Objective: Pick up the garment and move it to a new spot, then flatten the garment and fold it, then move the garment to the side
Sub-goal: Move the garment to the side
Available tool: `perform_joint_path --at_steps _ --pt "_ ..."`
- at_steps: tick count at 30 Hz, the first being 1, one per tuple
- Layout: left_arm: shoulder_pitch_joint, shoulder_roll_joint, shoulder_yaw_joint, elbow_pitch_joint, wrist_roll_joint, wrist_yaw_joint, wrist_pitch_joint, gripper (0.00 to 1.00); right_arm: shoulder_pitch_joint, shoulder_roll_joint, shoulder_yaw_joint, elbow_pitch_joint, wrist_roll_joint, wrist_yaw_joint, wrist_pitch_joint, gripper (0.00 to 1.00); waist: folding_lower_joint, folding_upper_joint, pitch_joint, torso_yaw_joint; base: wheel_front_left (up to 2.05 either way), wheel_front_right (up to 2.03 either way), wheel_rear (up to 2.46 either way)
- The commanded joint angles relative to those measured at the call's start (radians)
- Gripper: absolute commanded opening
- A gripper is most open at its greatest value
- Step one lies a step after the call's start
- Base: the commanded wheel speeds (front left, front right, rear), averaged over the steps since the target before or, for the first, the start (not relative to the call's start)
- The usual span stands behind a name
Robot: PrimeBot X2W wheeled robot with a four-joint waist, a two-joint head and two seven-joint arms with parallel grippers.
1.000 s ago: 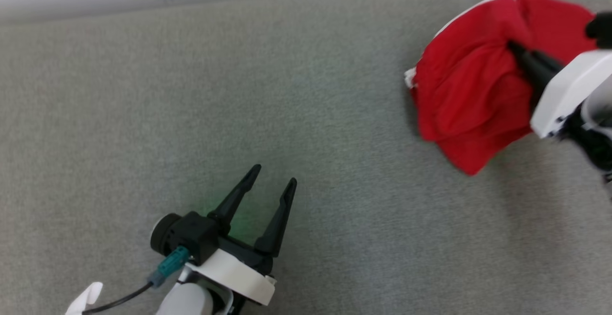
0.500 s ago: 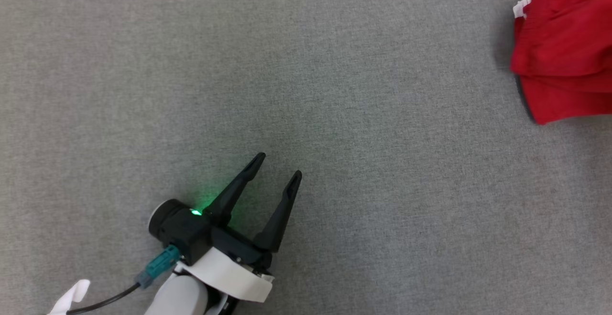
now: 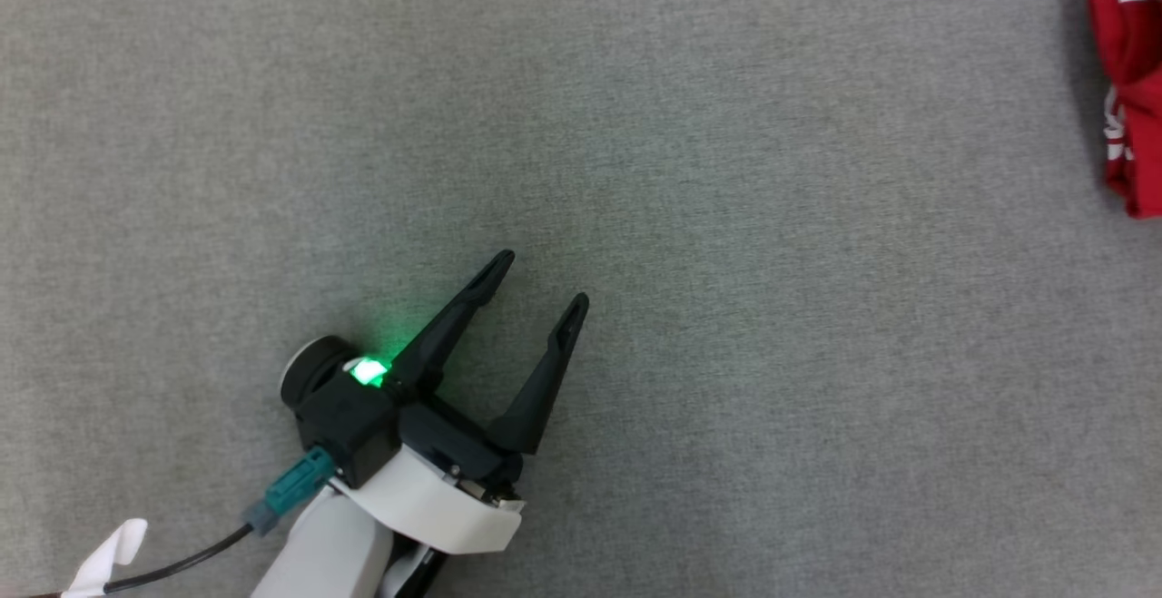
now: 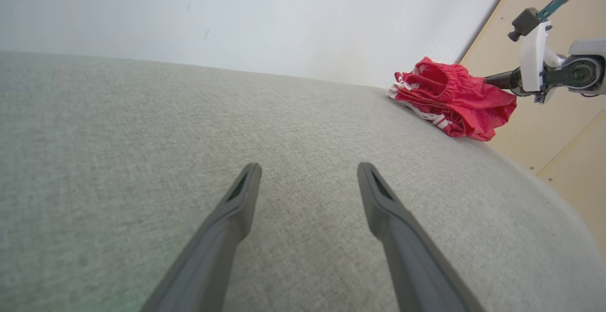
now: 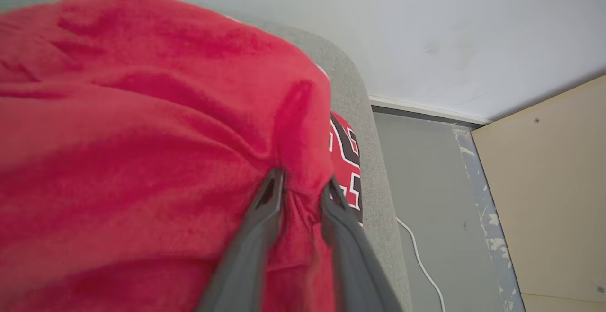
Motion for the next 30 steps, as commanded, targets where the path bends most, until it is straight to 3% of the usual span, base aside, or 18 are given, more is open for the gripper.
perform_joint_path --at_steps 1,8,13,18,23,30 --pt "0.018 0.057 0.049 0.095 -0.023 0.017 0.020 1.00 -0.008 0.010 -0.007 0.049 -0.041 -0.002 -0.032 1.00 0.0002 -0.0001 0.014 0.015 0.00 0.00 0.00" --pt "0.037 0.038 0.048 0.094 -0.029 0.023 0.018 1.00 -0.039 0.037 -0.015 0.154 -0.176 -0.002 -0.159 1.00 0.0002 -0.0001 -0.051 0.028 0.00 0.00 0.00" --pt "0.042 0.005 0.051 0.078 -0.032 0.023 0.010 1.00 -0.023 0.058 -0.011 0.134 -0.209 -0.002 -0.229 1.00 0.0002 -0.0001 -0.142 0.039 0.00 0.00 0.00" --pt "0.071 -0.025 0.111 0.044 -0.037 0.034 0.009 1.00 0.027 0.073 -0.012 0.037 -0.169 -0.002 -0.257 1.00 0.0002 -0.0001 -0.275 0.048 0.00 0.00 0.00" --pt "0.117 -0.016 0.184 0.026 -0.028 0.043 0.009 1.00 0.109 0.059 -0.045 -0.138 -0.097 -0.002 -0.267 1.00 0.0002 -0.0001 -0.394 0.070 0.00 0.00 0.00" --pt "0.175 -0.031 0.265 0.054 -0.061 0.069 0.009 1.00 0.342 0.096 -0.160 -0.363 -0.089 -0.002 -0.270 1.00 0.0002 -0.0001 -0.517 0.100 0.00 0.00 0.00"
